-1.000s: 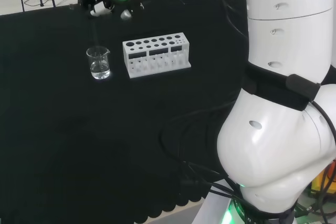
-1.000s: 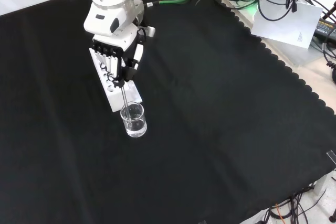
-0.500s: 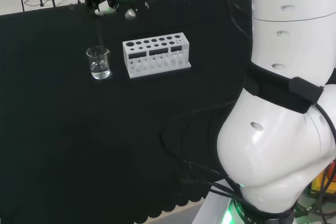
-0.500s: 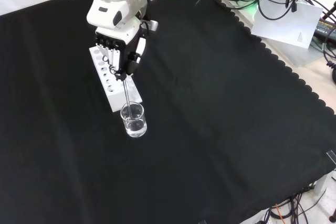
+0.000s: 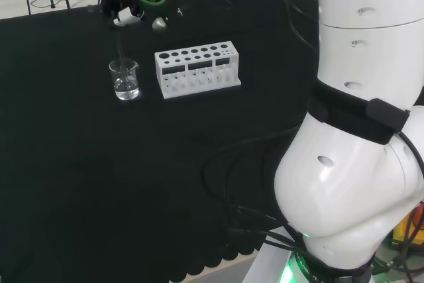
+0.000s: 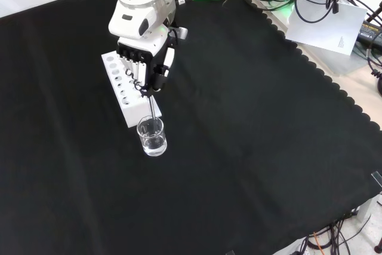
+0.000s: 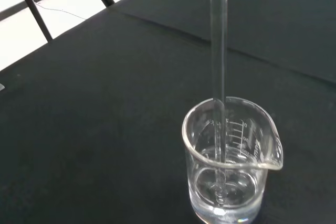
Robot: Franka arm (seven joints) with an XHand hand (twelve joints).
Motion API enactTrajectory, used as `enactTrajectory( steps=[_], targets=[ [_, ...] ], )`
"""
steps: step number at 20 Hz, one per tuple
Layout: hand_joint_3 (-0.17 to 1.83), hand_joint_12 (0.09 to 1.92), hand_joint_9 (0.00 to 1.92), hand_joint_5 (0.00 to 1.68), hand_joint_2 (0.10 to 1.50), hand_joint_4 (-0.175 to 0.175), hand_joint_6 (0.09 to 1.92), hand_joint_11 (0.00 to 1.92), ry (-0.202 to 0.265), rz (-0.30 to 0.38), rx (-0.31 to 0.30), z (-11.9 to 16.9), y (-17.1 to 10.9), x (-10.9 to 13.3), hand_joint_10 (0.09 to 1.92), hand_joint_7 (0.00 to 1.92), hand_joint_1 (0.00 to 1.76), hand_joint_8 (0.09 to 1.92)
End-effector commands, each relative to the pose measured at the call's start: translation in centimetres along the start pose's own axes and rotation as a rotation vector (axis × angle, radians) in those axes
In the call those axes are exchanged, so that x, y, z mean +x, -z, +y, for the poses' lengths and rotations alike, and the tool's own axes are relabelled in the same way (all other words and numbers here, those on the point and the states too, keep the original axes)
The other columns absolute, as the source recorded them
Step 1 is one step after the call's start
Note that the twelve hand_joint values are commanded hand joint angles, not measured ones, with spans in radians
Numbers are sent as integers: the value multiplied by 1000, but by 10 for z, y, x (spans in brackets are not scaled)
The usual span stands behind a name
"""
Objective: Stir in the beaker to the left of the white test tube rack with the glass rod.
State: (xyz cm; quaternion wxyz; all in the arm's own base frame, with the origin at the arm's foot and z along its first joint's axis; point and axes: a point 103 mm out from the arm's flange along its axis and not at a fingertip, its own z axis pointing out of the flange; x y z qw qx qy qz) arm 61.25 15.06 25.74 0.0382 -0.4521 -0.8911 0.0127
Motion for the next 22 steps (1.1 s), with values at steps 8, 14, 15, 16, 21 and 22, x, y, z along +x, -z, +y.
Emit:
enactTrajectory(
  steps=[8, 14, 15, 16, 21, 22],
  targets=[
    [1, 346, 1646, 1027, 1078, -175, 625, 1761, 19, 14, -25, 21, 3, -16, 705, 1119, 1289, 1085],
    [1, 346, 1646, 1027, 1078, -175, 624, 1761, -8, 21, -21, 4, 4, -30, 705, 1118, 1289, 1086],
    [0, 346, 1646, 1027, 1078, -175, 624, 1761, -13, 18, -19, 0, 5, -31, 705, 1118, 1289, 1086],
    [0, 347, 1646, 1027, 1078, -175, 624, 1761, -19, 16, -18, -4, 5, -31, 705, 1118, 1289, 1086],
    [0, 347, 1646, 1027, 1078, -175, 623, 1761, -22, 22, -17, -15, 7, -24, 705, 1117, 1289, 1087],
    [0, 347, 1646, 1027, 1078, -175, 623, 1761, -18, 21, -16, -15, 7, -23, 705, 1117, 1289, 1088]
  ],
)
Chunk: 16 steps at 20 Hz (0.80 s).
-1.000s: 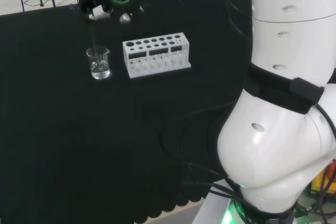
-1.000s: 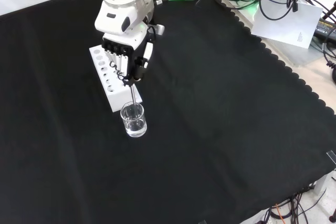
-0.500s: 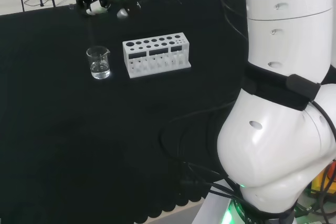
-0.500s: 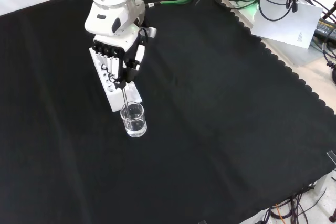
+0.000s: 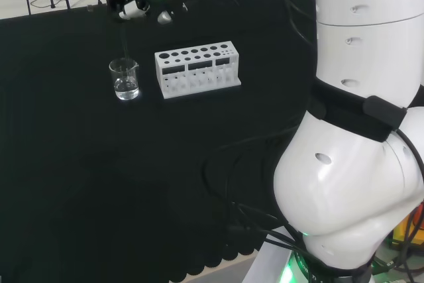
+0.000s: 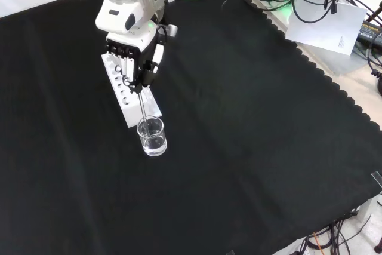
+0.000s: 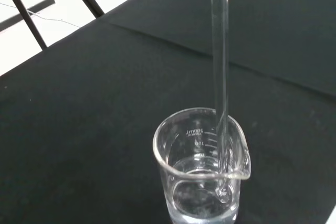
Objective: Stir in the beaker to the left of the white test tube rack with the glass rod.
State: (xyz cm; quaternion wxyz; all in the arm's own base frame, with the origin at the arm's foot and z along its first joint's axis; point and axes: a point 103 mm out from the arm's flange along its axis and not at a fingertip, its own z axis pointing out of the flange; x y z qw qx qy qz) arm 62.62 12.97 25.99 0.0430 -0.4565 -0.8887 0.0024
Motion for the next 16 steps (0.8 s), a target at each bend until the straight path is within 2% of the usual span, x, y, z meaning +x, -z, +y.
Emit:
enactTrajectory(
  steps=[1, 7, 16],
  targets=[
    [0, 347, 1646, 1027, 1078, -175, 623, 1761, -6, -7, -3, -14, 3, 6, 705, 1117, 1289, 1088],
    [1, 347, 1646, 1027, 1078, -175, 623, 1760, 21, -12, 8, -7, -1, 31, 705, 1116, 1289, 1089],
    [1, 348, 1646, 1027, 1079, -175, 623, 1760, 38, -11, 12, 12, -3, 29, 705, 1115, 1289, 1091]
  ],
)
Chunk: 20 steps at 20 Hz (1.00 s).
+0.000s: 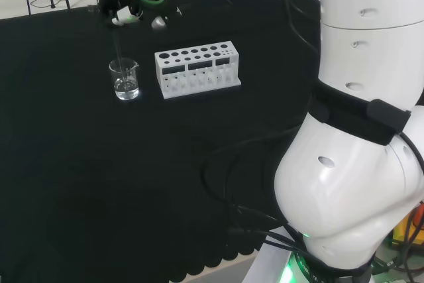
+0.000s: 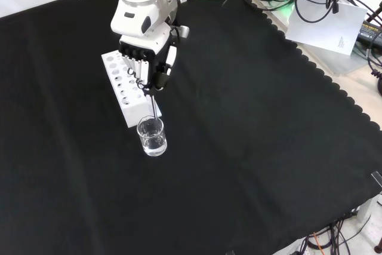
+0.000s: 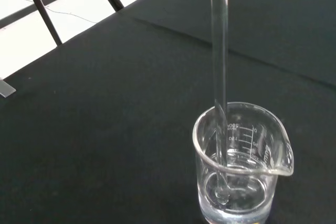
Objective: Stir in the beaker to the left of the white test tube rack with the glass rod.
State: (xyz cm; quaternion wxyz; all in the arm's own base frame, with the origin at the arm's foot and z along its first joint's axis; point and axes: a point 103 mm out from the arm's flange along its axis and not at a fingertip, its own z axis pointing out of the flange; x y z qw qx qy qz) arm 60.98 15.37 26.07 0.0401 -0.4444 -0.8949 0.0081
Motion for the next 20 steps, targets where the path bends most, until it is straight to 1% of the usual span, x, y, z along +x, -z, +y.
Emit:
enactTrajectory(
  steps=[1, 6, 14, 20],
  targets=[
    [0, 348, 1646, 1027, 1079, -175, 622, 1760, 9, 1, 2, 12, -2, -3, 705, 1115, 1289, 1091],
    [0, 348, 1646, 1028, 1079, -175, 622, 1759, 8, -15, -6, 13, 4, -12, 705, 1115, 1289, 1092],
    [0, 349, 1646, 1028, 1079, -175, 622, 1759, -7, -28, -11, 4, 9, -21, 705, 1114, 1289, 1093],
    [0, 349, 1646, 1028, 1079, -175, 622, 1759, 4, -23, -7, 0, 5, -10, 705, 1114, 1289, 1093]
  ],
)
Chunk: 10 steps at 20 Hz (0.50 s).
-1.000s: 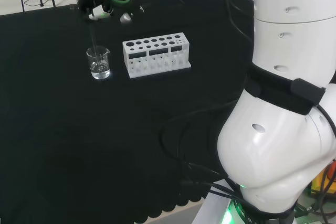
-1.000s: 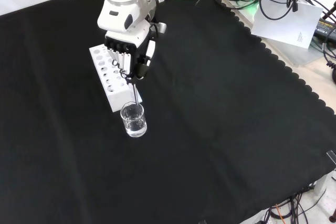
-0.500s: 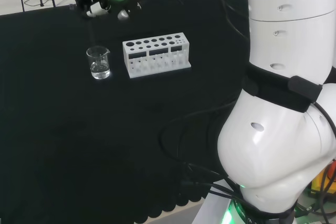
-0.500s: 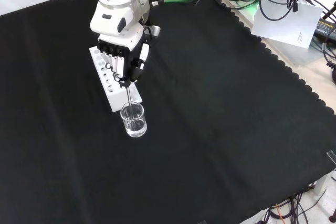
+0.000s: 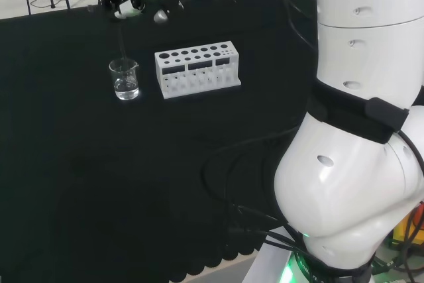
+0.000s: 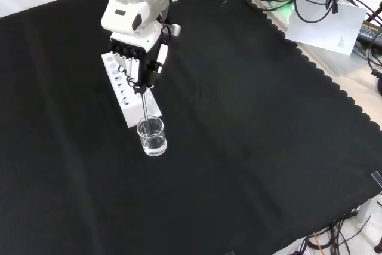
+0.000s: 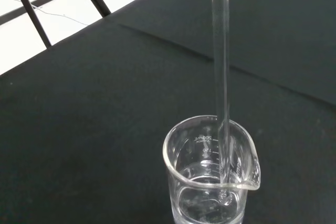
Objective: Stir in the beaker to the left of the white test tube rack with the glass rod.
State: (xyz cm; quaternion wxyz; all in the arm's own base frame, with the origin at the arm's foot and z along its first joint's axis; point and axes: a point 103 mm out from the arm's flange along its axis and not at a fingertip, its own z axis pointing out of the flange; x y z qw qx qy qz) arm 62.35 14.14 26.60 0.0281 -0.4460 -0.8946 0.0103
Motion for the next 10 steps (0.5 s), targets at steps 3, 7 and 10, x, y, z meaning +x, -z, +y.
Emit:
enactTrajectory(
  steps=[3, 7, 10],
  targets=[
    [0, 349, 1647, 1028, 1079, -175, 622, 1759, 23, -17, 2, -2, -1, 19, 705, 1114, 1289, 1093],
    [0, 350, 1647, 1028, 1079, -175, 621, 1759, 31, -20, 3, 1, -1, 27, 704, 1114, 1289, 1093],
    [0, 350, 1647, 1029, 1079, -175, 621, 1759, 34, -20, 5, 3, -1, 30, 704, 1115, 1289, 1093]
  ],
)
